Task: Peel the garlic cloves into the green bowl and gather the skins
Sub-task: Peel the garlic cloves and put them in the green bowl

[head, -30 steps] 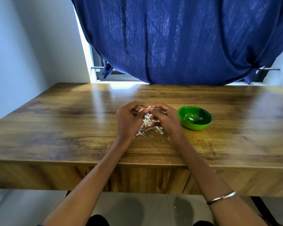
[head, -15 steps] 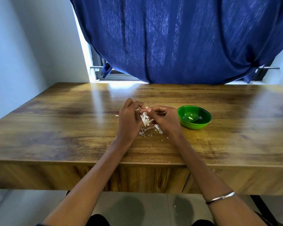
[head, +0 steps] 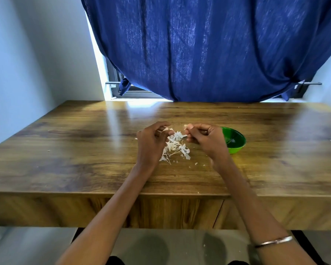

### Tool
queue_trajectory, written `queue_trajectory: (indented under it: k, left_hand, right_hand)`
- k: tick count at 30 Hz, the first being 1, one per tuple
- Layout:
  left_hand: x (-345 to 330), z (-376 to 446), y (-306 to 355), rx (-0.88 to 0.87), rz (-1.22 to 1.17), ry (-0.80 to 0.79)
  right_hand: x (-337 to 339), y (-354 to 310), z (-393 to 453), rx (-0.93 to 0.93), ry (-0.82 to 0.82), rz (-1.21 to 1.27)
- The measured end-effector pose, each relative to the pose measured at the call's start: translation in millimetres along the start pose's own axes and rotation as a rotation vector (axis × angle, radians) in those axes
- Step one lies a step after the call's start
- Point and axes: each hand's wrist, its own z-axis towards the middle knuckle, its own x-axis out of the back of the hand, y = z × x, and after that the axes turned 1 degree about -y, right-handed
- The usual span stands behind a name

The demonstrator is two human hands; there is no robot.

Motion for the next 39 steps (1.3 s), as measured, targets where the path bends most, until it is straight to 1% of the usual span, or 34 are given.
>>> queue_trajectory:
  k: [2,4,7,10,12,14,18,22,25,27,29,32,37,39]
  left_hand:
    - [-1,-1,0,0.025,-0.056,-0.007]
    - [-1,-1,0,0.021,-0.072,-0.013]
    - [1,-1,0,0.019,-0.082,-0.024]
    - [0,0,-3,0.029,-0.085,-0.018]
    - [0,0,-5,0.023,-0.07,-0.017]
    - [0,-1,-6,-0.002,-0.055,-0.011]
    - [0,-1,-10,-0.011,-0.018,0.003]
    - [-1,0,-11,-0.027,-0.016,-0.011]
    - [-3,0,-12,-0.008,-0.016,-0.016]
    - [-3,1,-12,-0.006,-0.008,-0.032]
    - [-4,1,-11,-0.004,-0.001,-0.048]
    - [-3,1,-10,0.042,-0.017,-0.066]
    - [-1,3,-10,-0.008,-0.008,-0.021]
    - [0,3,-10,0.021,-0.03,-0.015]
  right_hand:
    - [23,-14,1,0.048,0.071,-0.133]
    - [47,-26,7,0.092,0.147,-0.36]
    - [81,-30,20,0.086,0.207,-0.66]
    - [99,-25,29,0.022,0.157,-0.948]
    - [101,-22,31,-0.001,0.107,-1.034]
    - [101,-22,31,-0.017,0.079,-1.015]
    - [102,-25,33,0.039,0.129,-0.937]
    - [100,-32,31,0.051,0.109,-0.948]
    - [93,-31,28,0.058,0.105,-0.897]
    - [79,-26,25,0.08,0.057,-0.846]
    - [58,-20,21,0.095,-0.032,-0.785]
    - [18,-10,15,0.139,-0.13,-0.703]
    - [-20,10,13,0.2,-0.092,-0.451]
    - [-26,15,14,0.212,-0.074,-0.357]
